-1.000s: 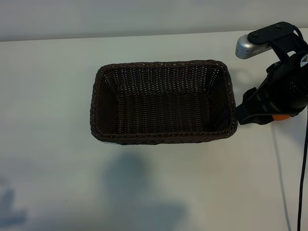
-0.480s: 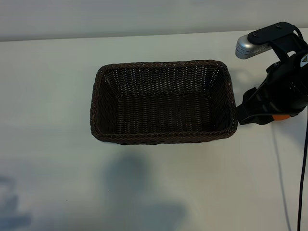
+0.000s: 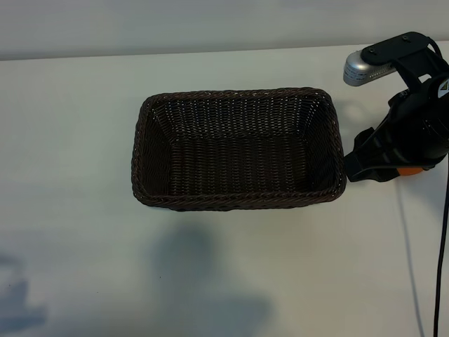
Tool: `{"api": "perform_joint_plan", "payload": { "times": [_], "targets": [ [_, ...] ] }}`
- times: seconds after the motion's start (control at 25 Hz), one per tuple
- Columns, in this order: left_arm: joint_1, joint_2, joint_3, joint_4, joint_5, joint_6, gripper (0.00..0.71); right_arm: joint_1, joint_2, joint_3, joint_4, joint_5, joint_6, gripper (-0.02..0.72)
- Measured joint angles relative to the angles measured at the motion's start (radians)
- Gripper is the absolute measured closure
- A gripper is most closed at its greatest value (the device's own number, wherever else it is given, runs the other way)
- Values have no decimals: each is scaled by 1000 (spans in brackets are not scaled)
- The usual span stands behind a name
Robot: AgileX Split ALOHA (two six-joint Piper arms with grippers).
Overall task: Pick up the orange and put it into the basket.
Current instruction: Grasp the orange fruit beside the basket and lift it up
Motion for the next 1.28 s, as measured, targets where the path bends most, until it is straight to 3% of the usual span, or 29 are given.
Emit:
{"api": "perform_joint_plan", "payload": {
  "times": [0.36, 0.52, 0.84, 1.16, 1.28],
  "targets": [
    [0, -112, 0, 0, 0, 0, 116, 0, 0, 0, -1, -23, 3, 178],
    [0, -173, 0, 0, 1, 0, 116, 1, 0, 0, -16, -53, 43, 178],
    [0, -175, 0, 1, 0, 0, 116, 1, 19, 0, -226, -122, 222, 178],
    [-1, -175, 0, 1, 0, 0, 116, 1, 164, -112, -370, -120, 365, 175],
    [-1, -175, 0, 1, 0, 0, 116, 1, 216, -166, -443, -96, 459, 169]
  ]
}}
